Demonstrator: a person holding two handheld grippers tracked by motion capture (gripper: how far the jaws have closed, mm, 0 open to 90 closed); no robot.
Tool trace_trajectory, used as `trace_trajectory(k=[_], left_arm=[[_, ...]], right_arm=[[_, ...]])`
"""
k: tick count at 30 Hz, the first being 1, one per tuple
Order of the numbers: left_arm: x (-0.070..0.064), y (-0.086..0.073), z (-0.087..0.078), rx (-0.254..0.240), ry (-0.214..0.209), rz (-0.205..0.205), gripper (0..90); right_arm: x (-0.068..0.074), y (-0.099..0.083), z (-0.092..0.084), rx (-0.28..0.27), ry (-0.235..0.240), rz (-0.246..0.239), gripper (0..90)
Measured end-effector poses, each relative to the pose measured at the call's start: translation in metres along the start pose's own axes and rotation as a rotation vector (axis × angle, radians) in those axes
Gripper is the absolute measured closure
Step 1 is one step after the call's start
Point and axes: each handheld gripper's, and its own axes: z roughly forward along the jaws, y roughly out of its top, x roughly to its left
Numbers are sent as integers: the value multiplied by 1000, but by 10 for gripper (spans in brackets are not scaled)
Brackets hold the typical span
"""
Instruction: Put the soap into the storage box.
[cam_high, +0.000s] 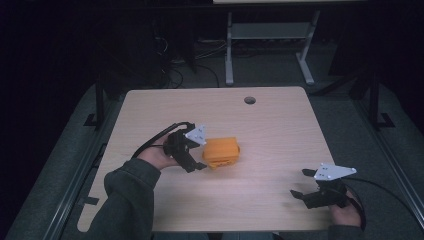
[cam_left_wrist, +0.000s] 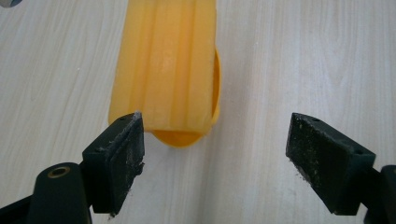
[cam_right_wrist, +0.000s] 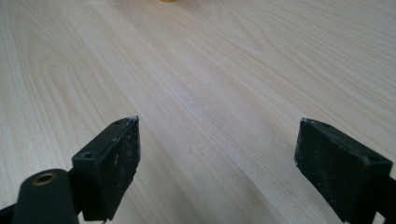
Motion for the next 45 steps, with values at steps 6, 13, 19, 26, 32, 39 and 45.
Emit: trace_trajectory(k=[6, 13, 19, 26, 32, 39, 45], left_arm=[[-5, -5, -6, -4, 9, 7, 190], [-10, -10, -9, -21, 12, 6, 192], [-13, -15, -10, -11, 14, 4, 191], [-18, -21, -15, -21, 26, 7, 191], [-21, -31, -15, -24, 28, -5, 191], [-23, -42, -16, -27, 40, -18, 191], [-24, -52, -13, -29, 30, -42, 209]], right_arm=[[-1, -1, 0, 6, -5, 6, 137], [-2, -2, -1, 8, -12, 13, 137], [-2, -3, 0, 14, -15, 11, 137], [-3, -3, 1, 20, -18, 9, 137], [-3, -4, 2, 29, -22, 18, 137], [-4, -6, 2, 34, -26, 28, 137], [-5, -7, 3, 41, -27, 36, 137]])
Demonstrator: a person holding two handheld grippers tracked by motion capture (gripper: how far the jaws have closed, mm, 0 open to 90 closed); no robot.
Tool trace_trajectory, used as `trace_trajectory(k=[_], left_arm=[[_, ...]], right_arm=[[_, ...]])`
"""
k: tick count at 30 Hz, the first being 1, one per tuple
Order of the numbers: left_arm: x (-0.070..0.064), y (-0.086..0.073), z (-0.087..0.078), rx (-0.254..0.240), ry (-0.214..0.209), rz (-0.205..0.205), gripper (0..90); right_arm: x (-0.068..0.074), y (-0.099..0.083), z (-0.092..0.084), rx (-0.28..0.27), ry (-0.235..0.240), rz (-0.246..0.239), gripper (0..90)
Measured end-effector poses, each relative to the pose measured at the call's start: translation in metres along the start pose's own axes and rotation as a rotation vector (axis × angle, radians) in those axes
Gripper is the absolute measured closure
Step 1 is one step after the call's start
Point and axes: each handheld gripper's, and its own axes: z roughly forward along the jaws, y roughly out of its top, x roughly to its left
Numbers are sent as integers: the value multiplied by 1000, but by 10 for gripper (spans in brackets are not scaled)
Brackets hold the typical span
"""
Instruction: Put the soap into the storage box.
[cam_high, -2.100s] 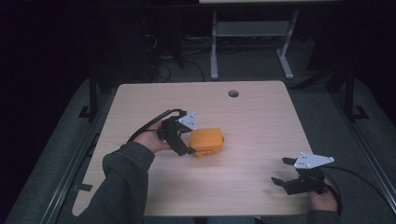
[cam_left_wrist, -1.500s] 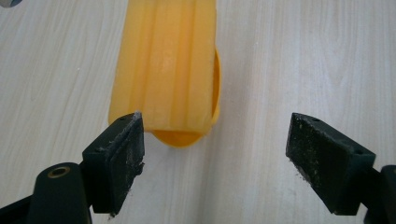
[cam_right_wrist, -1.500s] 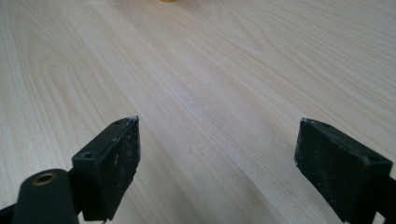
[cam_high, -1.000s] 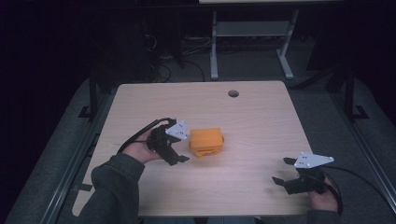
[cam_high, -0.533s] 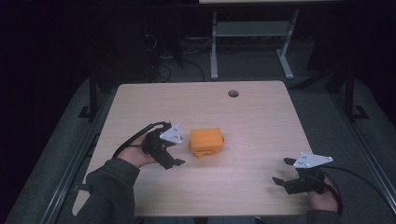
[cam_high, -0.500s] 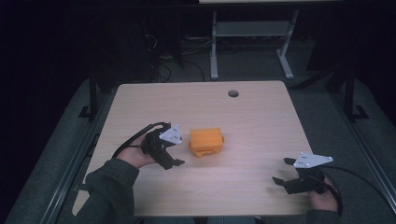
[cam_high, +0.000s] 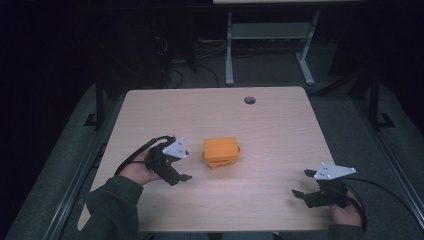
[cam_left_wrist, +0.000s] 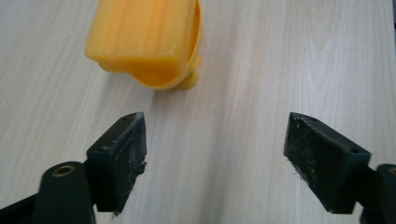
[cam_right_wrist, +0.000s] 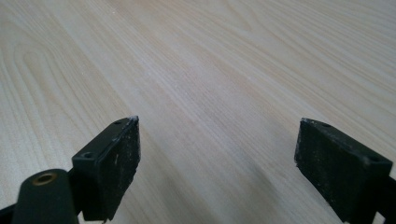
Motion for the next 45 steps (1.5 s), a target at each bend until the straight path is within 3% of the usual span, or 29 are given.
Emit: trace_trajectory(k=[11, 29, 33, 45], left_arm=[[-4, -14, 1, -2, 8, -26, 192], [-18, -30, 3, 19, 23, -21, 190], [-20, -36, 5, 1, 12, -46, 190], [-28, -54, 5, 3, 17, -63, 211]], right_arm=[[0, -2, 0, 5, -8, 10, 137], [1, -2, 0, 12, -15, 2, 137], [1, -2, -1, 10, -19, 10, 137], [2, -2, 2, 25, -21, 0, 137]])
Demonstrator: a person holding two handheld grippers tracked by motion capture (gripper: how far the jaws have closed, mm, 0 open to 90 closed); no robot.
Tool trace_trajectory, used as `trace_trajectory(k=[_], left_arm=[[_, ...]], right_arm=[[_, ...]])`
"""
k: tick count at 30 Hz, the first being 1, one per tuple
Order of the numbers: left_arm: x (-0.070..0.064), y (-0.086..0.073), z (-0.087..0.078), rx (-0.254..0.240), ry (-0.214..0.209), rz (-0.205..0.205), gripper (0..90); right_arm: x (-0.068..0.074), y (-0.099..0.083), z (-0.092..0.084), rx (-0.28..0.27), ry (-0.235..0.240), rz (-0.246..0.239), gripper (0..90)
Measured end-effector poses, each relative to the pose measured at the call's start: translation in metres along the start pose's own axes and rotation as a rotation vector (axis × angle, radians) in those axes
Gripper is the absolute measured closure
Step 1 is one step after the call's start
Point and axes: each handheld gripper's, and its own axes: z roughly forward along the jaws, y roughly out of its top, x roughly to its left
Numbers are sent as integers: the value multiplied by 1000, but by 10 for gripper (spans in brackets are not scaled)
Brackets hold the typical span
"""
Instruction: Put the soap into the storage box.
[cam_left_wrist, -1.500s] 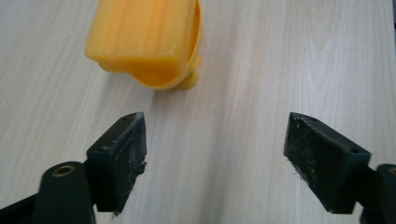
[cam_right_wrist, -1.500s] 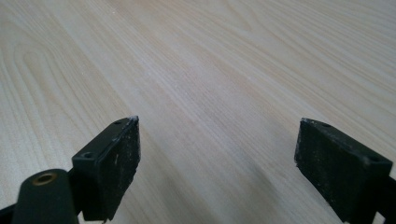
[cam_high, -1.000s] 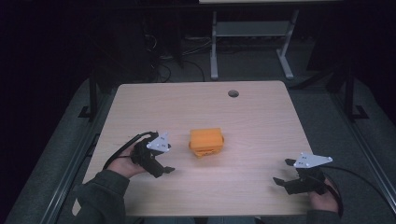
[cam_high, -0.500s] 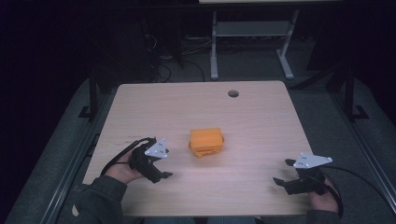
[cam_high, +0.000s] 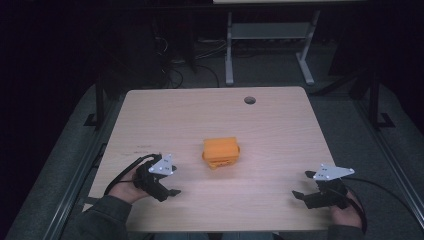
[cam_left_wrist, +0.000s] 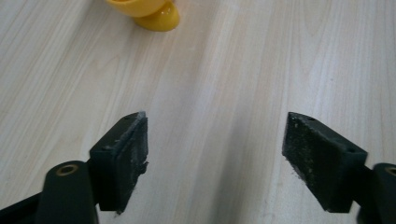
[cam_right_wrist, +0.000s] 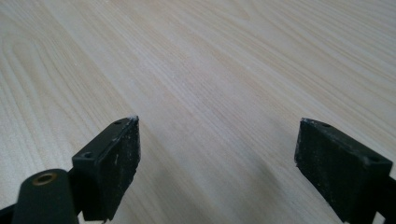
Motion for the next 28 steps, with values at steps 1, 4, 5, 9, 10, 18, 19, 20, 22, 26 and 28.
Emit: trace_trajectory(k=[1, 4, 5, 9, 10, 18, 19, 20, 22, 26, 28], left_arm=[[-1, -1, 0, -4, -1, 1, 212], [-3, -4, 0, -11, 3, -5, 209], [-4, -5, 0, -12, 2, -3, 209], [-6, -11, 1, -25, 0, -26, 218], [-6, -12, 0, -21, 3, -14, 217], [-13, -27, 2, -66, 34, -61, 209], [-15, -30, 3, -83, 34, -81, 207], [-16, -32, 4, -82, 35, -85, 207], [-18, -35, 7, -60, 41, -79, 192], [-16, -35, 9, -66, 47, -98, 181], [-16, -36, 9, -59, 49, -91, 181]], right_arm=[[0, 0, 1, 1, 0, 3, 137], [0, 0, 1, 5, 1, 1, 137], [1, 0, 1, 3, 2, 3, 137], [1, 0, 1, 8, 2, 9, 137], [1, 0, 2, 9, 2, 8, 137], [2, 0, 4, 19, 3, 3, 137], [3, 0, 4, 17, 3, 2, 137], [3, 1, 5, 18, 5, 0, 137], [4, 1, 6, 22, 12, -4, 137], [5, 2, 9, 32, 23, -12, 137], [6, 2, 9, 32, 23, -20, 137]])
